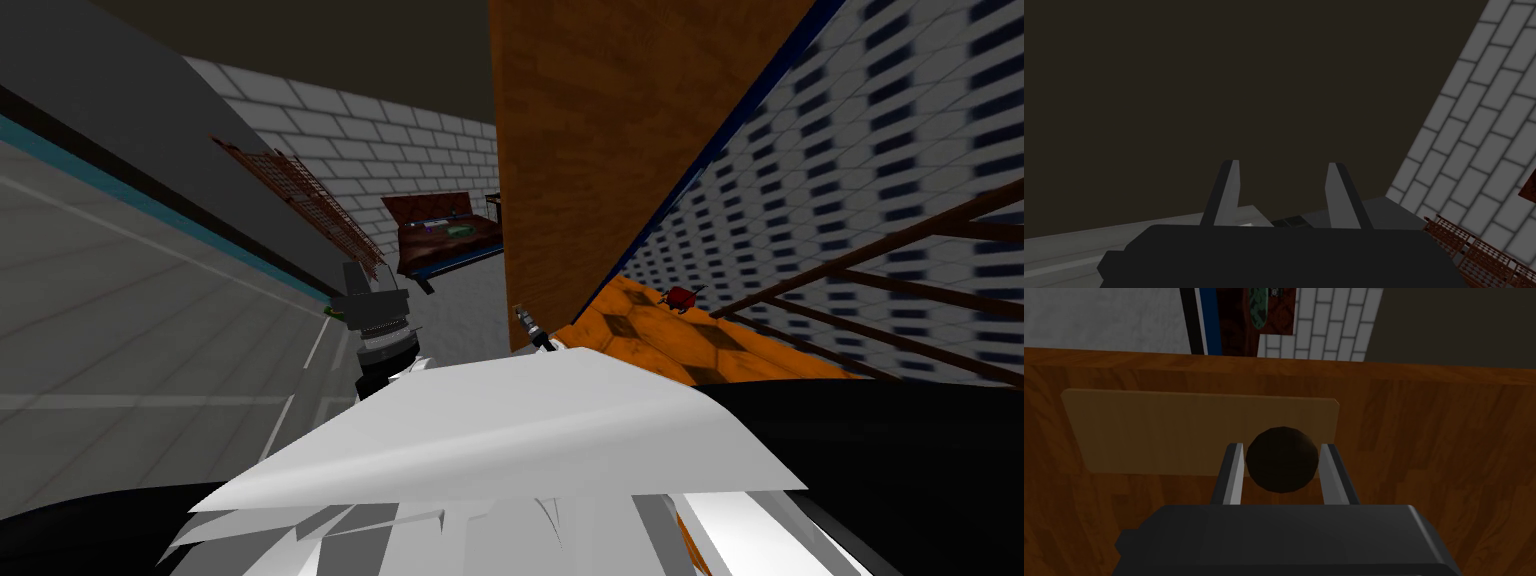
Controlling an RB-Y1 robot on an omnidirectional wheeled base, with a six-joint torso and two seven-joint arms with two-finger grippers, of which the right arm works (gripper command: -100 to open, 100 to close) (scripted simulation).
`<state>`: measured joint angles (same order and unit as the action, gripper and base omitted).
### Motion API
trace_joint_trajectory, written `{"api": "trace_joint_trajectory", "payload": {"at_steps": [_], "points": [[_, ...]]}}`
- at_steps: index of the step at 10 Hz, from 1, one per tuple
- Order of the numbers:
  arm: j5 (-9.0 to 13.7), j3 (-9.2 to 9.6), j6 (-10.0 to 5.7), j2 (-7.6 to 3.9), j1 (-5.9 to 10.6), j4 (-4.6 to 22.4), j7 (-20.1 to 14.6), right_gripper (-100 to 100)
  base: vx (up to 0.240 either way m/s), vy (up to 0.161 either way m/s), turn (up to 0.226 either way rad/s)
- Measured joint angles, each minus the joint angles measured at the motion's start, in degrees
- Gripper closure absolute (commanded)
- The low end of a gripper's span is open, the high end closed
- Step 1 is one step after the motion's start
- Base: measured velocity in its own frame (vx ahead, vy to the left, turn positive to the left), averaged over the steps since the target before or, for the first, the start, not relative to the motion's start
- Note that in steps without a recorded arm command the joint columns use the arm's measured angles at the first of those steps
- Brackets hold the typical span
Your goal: Push the door open
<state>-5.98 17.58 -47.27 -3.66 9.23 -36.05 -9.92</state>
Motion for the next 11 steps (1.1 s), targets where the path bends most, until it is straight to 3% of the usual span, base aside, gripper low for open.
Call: {"api": "trace_joint_trajectory", "payload": {"at_steps": [2,3,5,6,11], "points": [[0.26,-0.61,0.76,-0.29,-0.81,-1.59,0.26,100,0.117,0.113,-0.07],[0.68,-1.41,0.47,-0.48,-0.16,-0.15,0.4,100,0.127,0.123,-0.093],[1.53,-3.24,0.43,-1.08,-0.47,-0.2,1.04,100,0.148,0.12,-0.094],[1.95,-4.16,0.39,-0.87,-0.17,0.1,1.62,-100,-0.047,0.062,-0.065],[2.14,-4.3,0.93,-0.9,-0.2,-0.57,1.48,-100,-0.206,-0.007,-0.048]]}}
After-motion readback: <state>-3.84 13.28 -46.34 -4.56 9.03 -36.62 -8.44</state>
